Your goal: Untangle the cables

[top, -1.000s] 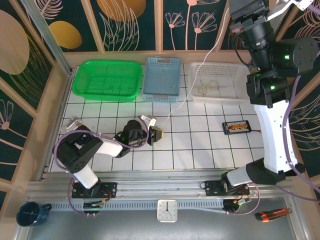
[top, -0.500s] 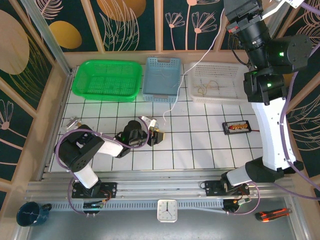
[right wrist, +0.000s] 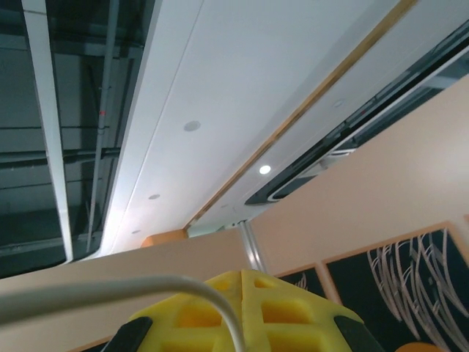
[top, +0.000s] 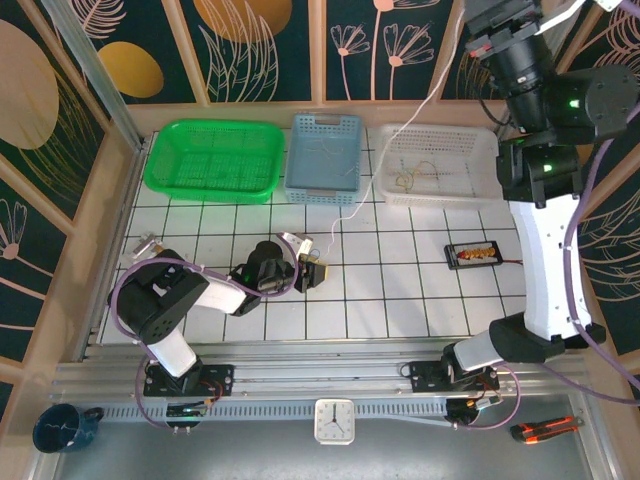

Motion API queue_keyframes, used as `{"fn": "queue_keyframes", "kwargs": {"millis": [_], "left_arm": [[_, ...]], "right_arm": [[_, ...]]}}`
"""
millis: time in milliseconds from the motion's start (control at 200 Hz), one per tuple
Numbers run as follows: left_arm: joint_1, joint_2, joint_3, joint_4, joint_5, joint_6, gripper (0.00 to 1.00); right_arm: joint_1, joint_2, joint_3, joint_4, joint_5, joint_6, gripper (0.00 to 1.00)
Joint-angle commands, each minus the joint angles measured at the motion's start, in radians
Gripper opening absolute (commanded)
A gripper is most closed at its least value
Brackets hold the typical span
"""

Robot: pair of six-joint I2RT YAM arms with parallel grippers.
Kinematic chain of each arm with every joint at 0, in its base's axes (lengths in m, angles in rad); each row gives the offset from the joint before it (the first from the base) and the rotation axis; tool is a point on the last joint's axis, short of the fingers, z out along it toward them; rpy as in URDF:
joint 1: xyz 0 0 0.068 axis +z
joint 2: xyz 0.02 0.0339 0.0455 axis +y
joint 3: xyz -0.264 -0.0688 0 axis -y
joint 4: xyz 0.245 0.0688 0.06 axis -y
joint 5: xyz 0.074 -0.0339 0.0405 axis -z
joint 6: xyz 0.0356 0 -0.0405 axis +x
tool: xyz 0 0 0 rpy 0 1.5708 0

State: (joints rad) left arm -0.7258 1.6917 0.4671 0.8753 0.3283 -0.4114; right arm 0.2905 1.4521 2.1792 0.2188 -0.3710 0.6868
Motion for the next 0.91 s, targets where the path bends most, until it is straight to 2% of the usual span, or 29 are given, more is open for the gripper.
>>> {"fn": "queue_keyframes", "kwargs": {"millis": [0, 185, 215, 285, 325, 565, 756, 821, 901], "left_arm": [[-0.002, 0.016, -0.001, 0.016, 0.002, 0.005, 0.39], [-0.002, 0.016, 0.001, 0.015, 0.002, 0.001, 0.37], [-0.002, 0.017, 0.001, 0.016, 0.003, 0.003, 0.31], [-0.002, 0.017, -0.001, 0.017, 0.002, 0.003, 0.08], [-0.003, 0.016, -0.004, 0.020, -0.002, 0.002, 0.00], [-0.002, 0.015, -0.003, 0.027, 0.001, -0.004, 0.00], [-0.002, -0.025, 0.014, 0.005, 0.024, -0.005, 0.41], [-0.003, -0.039, 0.021, -0.002, 0.032, -0.004, 0.50], [-0.003, -0.053, 0.027, -0.014, 0.041, -0.002, 0.56]], "right_arm": [[-0.038, -0.032, 0.067, 0.007, -0.006, -0.011, 0.00], [-0.096, -0.020, 0.124, -0.007, -0.009, 0.011, 0.00], [-0.109, -0.017, 0.129, -0.005, -0.014, 0.024, 0.00], [-0.126, -0.012, 0.132, 0.005, -0.033, 0.051, 0.00], [-0.132, -0.010, 0.127, 0.010, -0.042, 0.062, 0.00], [-0.148, -0.025, 0.035, 0.053, -0.079, 0.112, 0.00], [-0.147, -0.066, -0.096, 0.103, -0.106, 0.139, 0.00], [-0.147, -0.084, -0.151, 0.129, -0.110, 0.155, 0.00], [-0.144, -0.096, -0.202, 0.158, -0.117, 0.175, 0.00]]}}
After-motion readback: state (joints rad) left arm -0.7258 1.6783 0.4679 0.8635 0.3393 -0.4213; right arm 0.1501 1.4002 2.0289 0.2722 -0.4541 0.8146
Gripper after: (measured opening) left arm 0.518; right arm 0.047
